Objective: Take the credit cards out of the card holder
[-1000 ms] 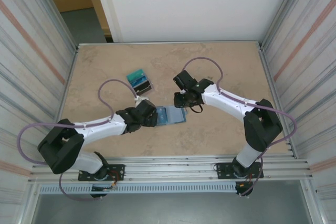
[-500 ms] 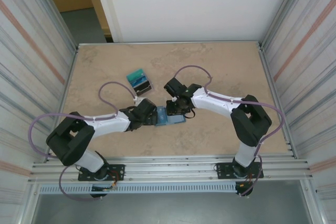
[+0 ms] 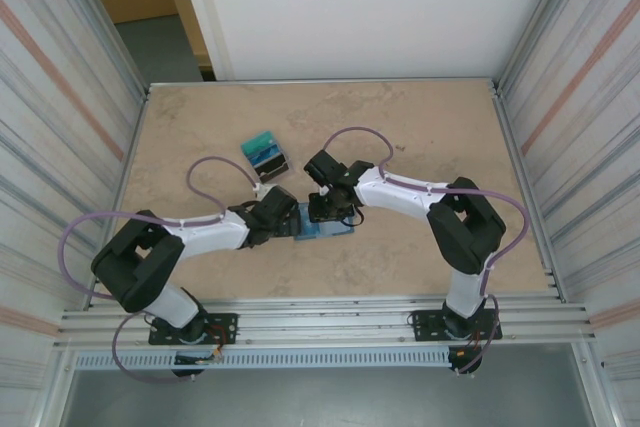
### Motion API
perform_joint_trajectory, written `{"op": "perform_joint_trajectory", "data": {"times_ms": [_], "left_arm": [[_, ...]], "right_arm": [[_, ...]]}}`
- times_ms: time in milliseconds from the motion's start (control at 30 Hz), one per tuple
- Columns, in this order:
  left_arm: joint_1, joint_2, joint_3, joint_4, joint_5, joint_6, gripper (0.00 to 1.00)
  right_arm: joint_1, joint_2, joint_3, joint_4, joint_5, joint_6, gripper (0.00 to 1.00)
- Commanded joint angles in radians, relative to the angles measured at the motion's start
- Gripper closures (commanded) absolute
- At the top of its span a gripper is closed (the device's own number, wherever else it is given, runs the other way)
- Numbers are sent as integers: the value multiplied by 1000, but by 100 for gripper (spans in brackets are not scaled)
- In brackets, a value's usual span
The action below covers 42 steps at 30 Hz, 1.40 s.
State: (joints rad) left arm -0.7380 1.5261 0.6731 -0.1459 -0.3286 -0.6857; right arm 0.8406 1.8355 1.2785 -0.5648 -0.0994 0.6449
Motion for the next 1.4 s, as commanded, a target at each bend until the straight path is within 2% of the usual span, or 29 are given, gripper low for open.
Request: {"op": "perform_joint_trajectory", "data": {"times_ms": [0,400,1367], "left_arm": [[17,3,-17,7,22,-23,1],[12,21,-11,-2,28,-13,1],[-9,42,17,-65,6,-3,1]], "right_arm": [[12,26,33,-7,-8,16,69],[3,76,39,30,-44,22,65],[-19,149,35,50,-85,30,65]]}}
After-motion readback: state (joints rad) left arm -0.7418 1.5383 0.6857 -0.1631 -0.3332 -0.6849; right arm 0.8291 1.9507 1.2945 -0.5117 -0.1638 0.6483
